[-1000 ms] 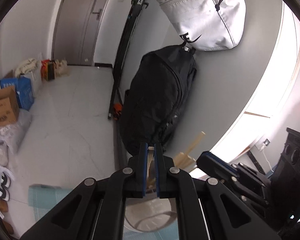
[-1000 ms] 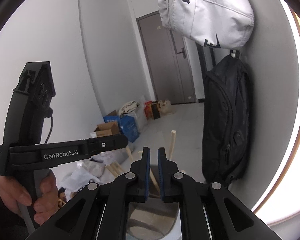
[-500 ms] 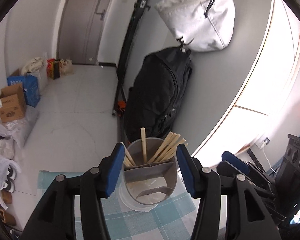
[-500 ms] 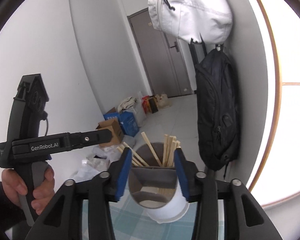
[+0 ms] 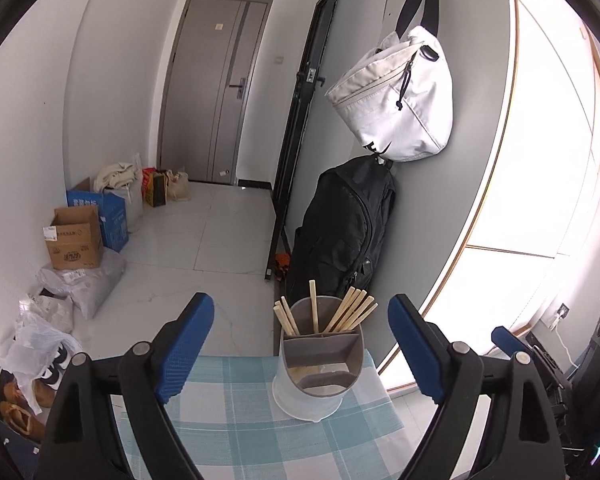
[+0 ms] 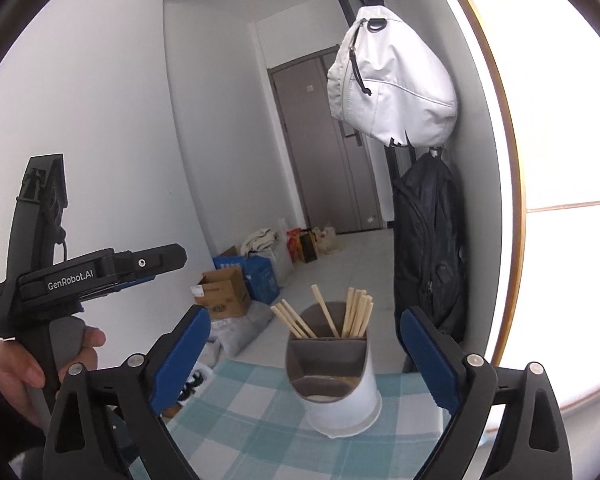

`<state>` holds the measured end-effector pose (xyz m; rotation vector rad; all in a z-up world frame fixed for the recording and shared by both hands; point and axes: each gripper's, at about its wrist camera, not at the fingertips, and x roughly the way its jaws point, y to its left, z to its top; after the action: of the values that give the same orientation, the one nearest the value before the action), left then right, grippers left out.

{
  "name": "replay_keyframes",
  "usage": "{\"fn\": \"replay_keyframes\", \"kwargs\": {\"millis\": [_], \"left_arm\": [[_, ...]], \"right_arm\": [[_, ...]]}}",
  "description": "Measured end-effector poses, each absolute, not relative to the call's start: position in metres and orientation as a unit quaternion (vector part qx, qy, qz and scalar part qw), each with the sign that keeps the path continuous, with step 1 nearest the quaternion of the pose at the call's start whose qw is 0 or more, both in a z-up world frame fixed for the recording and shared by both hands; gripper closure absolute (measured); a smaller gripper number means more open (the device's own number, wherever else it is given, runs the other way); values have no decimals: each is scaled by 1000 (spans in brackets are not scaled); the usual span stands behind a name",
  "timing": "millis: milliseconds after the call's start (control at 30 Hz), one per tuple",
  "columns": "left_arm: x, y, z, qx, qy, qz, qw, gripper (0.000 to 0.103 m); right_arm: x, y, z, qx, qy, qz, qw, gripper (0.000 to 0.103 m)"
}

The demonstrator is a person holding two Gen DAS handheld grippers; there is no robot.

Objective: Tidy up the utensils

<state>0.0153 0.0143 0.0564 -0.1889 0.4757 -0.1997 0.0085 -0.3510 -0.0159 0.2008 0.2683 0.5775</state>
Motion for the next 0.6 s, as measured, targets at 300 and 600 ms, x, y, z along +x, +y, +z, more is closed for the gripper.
{"fn": "replay_keyframes", "kwargs": {"millis": [300, 600], "left_arm": [[-21, 27, 39, -91, 233, -70, 966, 14], [-45, 26, 9, -65, 216, -38, 974, 8]], "right_arm": [[-26, -349, -29, 91, 117, 286, 947, 0], [-47, -348, -56, 69, 136, 271, 951, 0]]}}
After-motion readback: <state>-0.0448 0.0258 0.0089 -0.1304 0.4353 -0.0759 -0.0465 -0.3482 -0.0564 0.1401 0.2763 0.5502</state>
